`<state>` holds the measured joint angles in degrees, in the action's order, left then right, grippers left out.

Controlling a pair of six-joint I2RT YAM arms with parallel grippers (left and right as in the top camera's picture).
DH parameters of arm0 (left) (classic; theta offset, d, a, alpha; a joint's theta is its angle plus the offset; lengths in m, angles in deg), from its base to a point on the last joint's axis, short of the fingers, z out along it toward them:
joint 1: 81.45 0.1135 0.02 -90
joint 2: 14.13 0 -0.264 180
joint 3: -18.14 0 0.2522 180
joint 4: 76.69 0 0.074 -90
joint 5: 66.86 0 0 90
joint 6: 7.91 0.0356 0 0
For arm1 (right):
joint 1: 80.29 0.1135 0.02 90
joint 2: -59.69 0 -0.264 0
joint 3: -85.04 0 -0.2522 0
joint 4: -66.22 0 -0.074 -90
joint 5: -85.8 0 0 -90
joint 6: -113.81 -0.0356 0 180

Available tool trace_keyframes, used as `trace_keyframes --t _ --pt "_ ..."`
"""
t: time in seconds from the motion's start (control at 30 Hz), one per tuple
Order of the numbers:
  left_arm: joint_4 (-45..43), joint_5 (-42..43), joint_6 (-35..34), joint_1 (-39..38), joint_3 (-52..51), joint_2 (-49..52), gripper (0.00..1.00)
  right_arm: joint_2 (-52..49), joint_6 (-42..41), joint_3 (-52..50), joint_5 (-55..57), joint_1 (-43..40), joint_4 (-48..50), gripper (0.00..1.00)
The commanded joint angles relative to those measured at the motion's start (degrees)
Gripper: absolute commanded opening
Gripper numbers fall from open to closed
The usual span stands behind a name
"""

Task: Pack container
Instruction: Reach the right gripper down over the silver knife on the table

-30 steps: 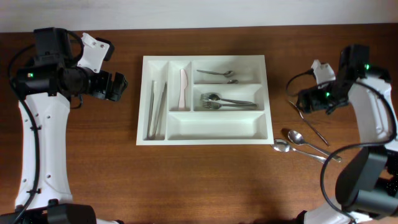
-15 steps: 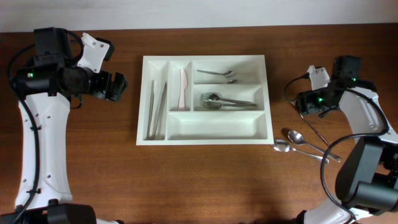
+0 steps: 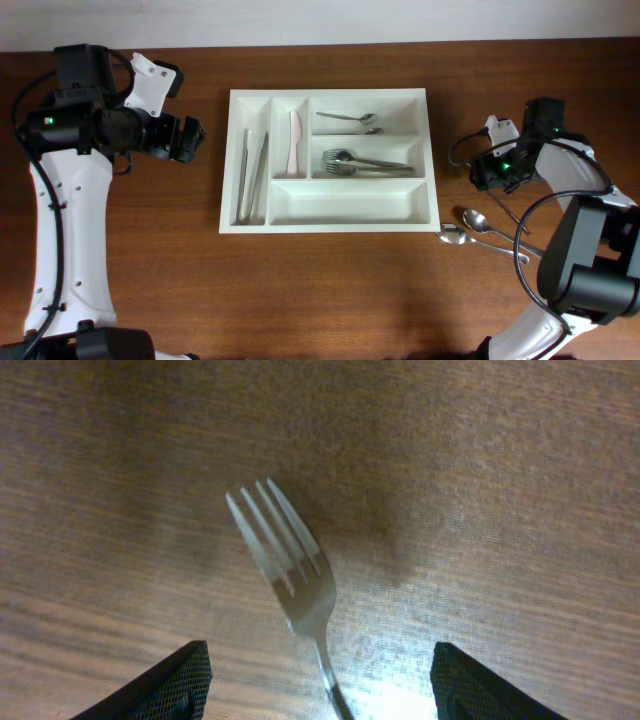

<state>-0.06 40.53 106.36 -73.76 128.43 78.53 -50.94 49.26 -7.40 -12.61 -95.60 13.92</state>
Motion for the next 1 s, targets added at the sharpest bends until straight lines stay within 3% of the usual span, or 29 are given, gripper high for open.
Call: trace_keyframes --t 0.0,0.23,0.43,0.7,0.9,0.97 --pt "-0.02 0.63 0.72 0.0 0.22 -1.4 0.99 -2.47 -0.26 -0.31 -0.07 0.63 1.01 0.71" --pt "-0.02 0.63 0.7 0.0 0.22 -1.4 0.99 -3.89 -0.28 -0.31 0.07 0.74 3.63 0.63" --pt "-0.02 0.63 0.7 0.0 0.22 -1.4 0.99 -4.57 -0.28 -0.31 0.07 0.74 5.38 0.4" --pt "-0.02 0.66 0.7 0.0 0.22 -1.4 0.99 -6.97 -0.26 -0.31 0.09 0.74 7.04 0.36" --pt "-0.02 0.63 0.72 0.0 0.22 -1.4 0.99 -7.19 -0.31 -0.31 0.09 0.74 8.24 0.13" --pt "-0.02 0.63 0.7 0.0 0.22 -1.4 0.99 -7.19 -0.35 -0.31 0.07 0.74 8.66 0.13"
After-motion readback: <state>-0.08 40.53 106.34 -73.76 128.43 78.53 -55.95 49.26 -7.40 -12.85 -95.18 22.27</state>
